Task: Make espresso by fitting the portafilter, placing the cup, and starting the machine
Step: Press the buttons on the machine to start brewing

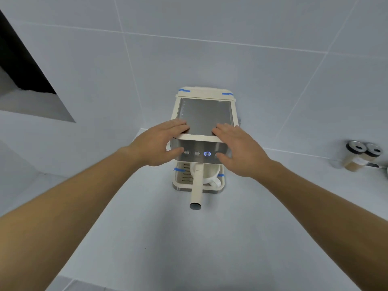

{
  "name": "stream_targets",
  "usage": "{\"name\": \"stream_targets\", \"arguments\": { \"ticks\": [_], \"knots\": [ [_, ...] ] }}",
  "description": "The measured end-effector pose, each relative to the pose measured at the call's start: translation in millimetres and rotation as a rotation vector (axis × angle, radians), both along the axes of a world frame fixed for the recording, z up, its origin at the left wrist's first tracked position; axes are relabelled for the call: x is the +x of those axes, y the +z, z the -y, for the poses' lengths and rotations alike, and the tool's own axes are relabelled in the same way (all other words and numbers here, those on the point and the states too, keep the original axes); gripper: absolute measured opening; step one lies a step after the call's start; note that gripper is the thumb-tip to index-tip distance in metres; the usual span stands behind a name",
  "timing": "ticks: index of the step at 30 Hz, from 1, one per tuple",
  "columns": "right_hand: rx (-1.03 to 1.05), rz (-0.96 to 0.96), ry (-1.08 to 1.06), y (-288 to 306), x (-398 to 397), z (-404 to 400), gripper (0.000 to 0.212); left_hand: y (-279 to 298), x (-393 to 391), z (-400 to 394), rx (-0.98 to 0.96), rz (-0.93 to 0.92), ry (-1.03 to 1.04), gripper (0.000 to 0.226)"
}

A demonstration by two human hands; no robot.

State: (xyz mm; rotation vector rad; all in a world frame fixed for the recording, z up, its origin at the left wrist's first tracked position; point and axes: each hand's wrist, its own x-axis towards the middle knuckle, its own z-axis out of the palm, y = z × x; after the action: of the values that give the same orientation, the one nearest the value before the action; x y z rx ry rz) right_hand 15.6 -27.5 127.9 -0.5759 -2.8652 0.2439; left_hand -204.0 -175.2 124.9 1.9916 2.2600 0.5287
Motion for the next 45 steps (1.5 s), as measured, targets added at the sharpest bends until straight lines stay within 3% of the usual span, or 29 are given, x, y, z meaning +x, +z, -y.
{"name": "stream_targets", "arguments": {
  "ticks": [7, 17, 45],
  "knots": [
    [0.123, -0.066, -0.063, -13.7, -5.7, 6.5, 0.066, -7.0, -11.7, -7.9, 0.025, 0.003, -0.086, 0.065],
    [0.145, -0.162, -0.162, -29.7, -15.6, 8.1, 0.07, -14.4, -6.8, -9.6, 0.094, 0.061, -0.072, 0.062],
    [0.137, -0.1, -0.147, -31.1, -14.8, 4.8, 0.073, -13.2, -4.3, -11.9, 0.098, 0.053, -0.027, 0.062]
  ]
}}
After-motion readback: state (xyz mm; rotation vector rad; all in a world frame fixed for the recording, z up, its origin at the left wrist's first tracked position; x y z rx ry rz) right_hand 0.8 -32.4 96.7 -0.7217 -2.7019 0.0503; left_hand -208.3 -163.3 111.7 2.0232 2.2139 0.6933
